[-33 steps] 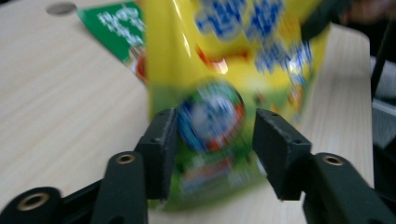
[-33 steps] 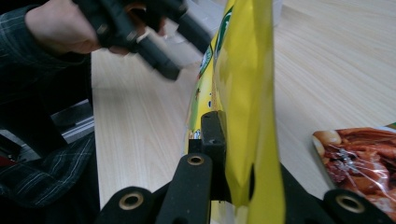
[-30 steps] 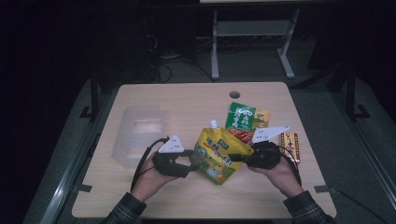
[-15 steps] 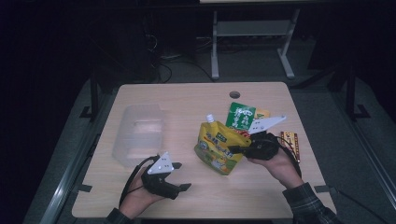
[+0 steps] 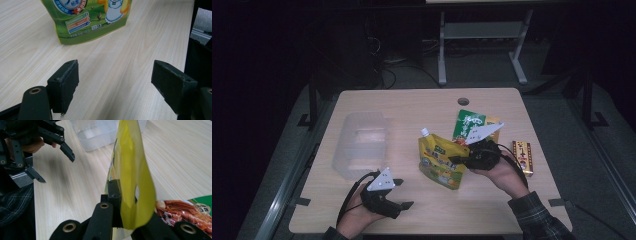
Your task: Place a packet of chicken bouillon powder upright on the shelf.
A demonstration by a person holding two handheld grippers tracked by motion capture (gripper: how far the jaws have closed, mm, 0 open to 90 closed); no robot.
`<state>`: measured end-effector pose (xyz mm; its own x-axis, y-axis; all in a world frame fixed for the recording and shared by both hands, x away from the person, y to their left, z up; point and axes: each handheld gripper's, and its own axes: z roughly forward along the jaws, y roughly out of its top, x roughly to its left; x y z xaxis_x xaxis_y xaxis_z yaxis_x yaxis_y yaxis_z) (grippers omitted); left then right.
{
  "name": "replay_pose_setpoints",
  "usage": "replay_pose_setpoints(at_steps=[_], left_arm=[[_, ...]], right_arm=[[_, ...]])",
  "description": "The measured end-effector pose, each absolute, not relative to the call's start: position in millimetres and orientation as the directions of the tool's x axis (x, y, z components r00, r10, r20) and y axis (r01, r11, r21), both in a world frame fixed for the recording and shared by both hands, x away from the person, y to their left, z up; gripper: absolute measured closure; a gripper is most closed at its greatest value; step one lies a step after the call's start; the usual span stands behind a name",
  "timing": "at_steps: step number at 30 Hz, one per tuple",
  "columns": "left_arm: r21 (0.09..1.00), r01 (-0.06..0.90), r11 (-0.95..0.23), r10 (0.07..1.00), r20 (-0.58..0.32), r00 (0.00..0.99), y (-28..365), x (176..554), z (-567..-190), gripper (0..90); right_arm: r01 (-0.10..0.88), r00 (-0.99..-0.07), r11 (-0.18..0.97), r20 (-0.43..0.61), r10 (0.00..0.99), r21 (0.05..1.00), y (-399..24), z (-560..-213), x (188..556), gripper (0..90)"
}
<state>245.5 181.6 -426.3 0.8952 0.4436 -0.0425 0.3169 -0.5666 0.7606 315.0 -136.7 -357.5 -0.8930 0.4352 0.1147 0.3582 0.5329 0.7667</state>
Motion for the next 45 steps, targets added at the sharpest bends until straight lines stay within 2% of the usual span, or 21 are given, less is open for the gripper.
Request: replay_pose_setpoints(at_steps=[15, 21, 32, 45], left_arm=[[0.760, 0.341, -0.554, 0.456, -0.067, 0.888, 180.8, 243.9, -428.2, 21.5], [0.740, 0.340, -0.581, 0.457, -0.049, 0.888, 187.0, 237.0, -429.8, 21.4], [0.733, 0.376, -0.566, 0.502, -0.055, 0.863, 203.5, 221.9, -432.3, 20.9], [0.724, 0.373, -0.580, 0.498, -0.048, 0.866, 205.1, 219.0, -434.8, 21.1]], right_arm=[[0.323, -0.896, 0.513, 0.083, 0.436, 0.795, -130.7, -353.8, 307.8, 89.9], [0.311, -0.899, 0.494, 0.083, 0.429, 0.812, -126.8, -346.5, 310.6, 90.0], [0.289, -0.912, 0.480, 0.085, 0.402, 0.828, -103.2, -335.6, 318.4, 90.0], [0.247, -0.930, 0.489, 0.063, 0.362, 0.837, -71.7, -319.0, 331.0, 89.9]])
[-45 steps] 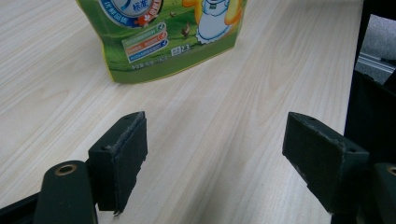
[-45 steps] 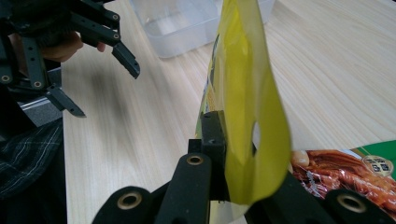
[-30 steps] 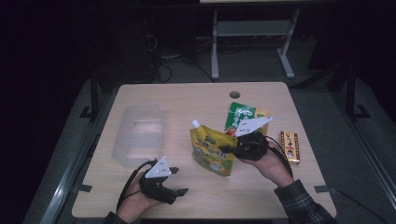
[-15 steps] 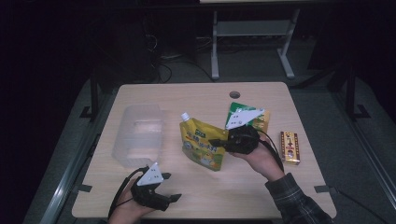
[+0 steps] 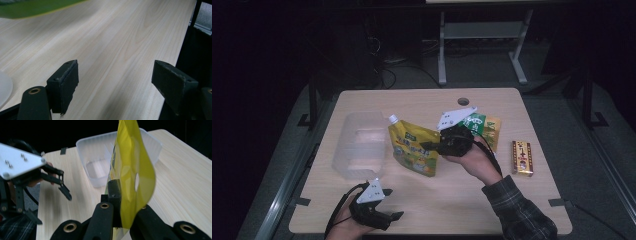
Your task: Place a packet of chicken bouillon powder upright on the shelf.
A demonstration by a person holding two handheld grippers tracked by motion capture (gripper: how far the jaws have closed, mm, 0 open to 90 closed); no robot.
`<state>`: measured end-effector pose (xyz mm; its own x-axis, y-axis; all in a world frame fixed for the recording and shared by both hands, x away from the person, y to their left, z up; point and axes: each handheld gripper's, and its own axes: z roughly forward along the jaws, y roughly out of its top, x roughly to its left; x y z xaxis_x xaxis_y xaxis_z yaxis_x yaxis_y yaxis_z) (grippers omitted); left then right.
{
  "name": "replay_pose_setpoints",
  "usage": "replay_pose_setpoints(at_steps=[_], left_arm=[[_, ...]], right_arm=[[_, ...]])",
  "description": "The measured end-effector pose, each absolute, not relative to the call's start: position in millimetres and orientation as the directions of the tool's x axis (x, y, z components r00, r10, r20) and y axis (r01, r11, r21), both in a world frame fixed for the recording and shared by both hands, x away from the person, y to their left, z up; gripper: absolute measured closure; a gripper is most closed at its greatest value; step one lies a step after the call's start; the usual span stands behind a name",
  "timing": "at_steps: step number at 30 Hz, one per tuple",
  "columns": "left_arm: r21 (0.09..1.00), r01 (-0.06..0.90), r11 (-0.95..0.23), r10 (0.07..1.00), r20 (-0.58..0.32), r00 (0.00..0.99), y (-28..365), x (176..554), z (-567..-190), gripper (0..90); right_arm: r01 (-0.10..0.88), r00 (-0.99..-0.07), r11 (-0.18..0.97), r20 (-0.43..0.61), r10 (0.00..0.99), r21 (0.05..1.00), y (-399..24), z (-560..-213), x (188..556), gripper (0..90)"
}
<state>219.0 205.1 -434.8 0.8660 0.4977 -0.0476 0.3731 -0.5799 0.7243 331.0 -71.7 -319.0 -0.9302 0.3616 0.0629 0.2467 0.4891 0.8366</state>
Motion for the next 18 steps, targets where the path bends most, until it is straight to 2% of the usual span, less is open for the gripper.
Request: replay_pose_setpoints(at_steps=[18], left_arm=[[0.702, 0.355, -0.617, 0.472, -0.030, 0.881, 199.2, 220.8, -439.5, 19.8]], right_arm=[[0.214, -0.948, 0.467, 0.067, 0.310, 0.858, -23.1, -302.9, 349.3, 90.0]])
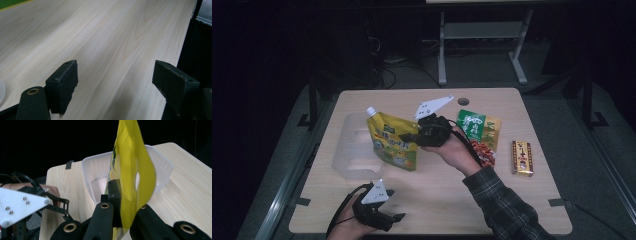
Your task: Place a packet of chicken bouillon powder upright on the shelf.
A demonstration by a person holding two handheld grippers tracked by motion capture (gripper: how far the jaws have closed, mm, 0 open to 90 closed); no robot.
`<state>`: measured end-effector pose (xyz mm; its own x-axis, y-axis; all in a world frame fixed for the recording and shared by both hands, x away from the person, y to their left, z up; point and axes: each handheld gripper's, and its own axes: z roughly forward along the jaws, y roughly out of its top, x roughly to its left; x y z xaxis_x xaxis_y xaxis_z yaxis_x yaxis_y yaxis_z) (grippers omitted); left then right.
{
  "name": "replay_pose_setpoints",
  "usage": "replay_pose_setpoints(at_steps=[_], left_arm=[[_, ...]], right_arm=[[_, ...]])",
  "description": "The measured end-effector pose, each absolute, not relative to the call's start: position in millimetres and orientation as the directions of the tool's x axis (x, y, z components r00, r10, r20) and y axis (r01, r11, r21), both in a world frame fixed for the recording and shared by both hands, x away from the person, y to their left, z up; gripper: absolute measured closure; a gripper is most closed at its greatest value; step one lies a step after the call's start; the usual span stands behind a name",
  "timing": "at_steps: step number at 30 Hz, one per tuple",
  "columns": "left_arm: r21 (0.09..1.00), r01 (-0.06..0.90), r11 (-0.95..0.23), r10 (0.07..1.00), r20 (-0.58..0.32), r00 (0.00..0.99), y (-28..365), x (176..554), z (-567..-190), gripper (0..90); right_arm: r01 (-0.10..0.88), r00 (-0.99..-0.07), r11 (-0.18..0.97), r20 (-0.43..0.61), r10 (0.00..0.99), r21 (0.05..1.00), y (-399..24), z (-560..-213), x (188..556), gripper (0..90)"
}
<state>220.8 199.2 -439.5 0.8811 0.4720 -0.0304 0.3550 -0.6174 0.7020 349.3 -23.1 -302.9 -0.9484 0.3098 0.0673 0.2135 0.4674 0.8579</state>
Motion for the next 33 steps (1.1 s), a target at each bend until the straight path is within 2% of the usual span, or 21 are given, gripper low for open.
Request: replay_pose_setpoints(at_steps=[33], left_arm=[[0.688, 0.353, -0.634, 0.470, -0.019, 0.882, 198.7, 221.0, -440.9, 19.5]], right_arm=[[0.206, -0.958, 0.451, 0.085, 0.274, 0.869, 62.7, -301.3, 362.0, 89.9]])
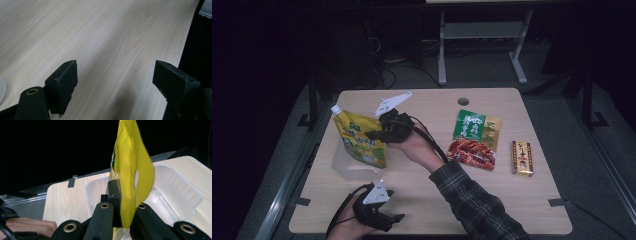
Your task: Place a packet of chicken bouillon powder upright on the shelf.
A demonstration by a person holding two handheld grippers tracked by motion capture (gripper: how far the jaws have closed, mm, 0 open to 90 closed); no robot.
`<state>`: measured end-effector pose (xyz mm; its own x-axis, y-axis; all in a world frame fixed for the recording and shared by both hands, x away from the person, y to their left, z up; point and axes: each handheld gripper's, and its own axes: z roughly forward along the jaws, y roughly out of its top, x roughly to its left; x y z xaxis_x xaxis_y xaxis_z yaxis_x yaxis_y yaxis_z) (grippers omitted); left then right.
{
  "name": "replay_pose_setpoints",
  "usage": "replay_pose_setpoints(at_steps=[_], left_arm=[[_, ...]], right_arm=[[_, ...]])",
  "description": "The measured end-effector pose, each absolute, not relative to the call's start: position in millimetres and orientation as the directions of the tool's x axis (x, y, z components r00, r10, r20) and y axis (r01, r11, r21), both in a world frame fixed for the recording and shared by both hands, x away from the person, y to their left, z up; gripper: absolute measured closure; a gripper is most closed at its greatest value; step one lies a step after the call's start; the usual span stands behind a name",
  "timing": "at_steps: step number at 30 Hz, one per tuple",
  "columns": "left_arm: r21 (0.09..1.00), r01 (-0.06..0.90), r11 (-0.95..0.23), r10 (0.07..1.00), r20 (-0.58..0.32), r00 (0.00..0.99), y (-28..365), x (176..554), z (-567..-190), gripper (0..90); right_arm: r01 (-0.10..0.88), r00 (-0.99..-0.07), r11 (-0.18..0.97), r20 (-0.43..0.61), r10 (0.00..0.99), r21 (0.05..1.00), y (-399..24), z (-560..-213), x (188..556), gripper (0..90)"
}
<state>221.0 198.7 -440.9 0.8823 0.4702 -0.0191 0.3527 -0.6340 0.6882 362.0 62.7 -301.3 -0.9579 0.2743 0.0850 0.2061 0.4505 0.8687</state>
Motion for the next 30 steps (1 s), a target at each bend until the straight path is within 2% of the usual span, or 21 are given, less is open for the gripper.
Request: replay_pose_setpoints(at_steps=[15, 30], left_arm=[[0.681, 0.354, -0.641, 0.467, -0.020, 0.884, 198.8, 221.1, -441.0, 19.6], [0.669, 0.357, -0.652, 0.459, -0.026, 0.888, 197.4, 220.7, -442.2, 19.5]], right_arm=[[0.230, -0.957, 0.449, 0.118, 0.264, 0.863, 88.2, -319.1, 369.6, 89.9], [0.232, -0.959, 0.465, 0.122, 0.255, 0.855, 95.4, -329.9, 368.0, 89.9]])
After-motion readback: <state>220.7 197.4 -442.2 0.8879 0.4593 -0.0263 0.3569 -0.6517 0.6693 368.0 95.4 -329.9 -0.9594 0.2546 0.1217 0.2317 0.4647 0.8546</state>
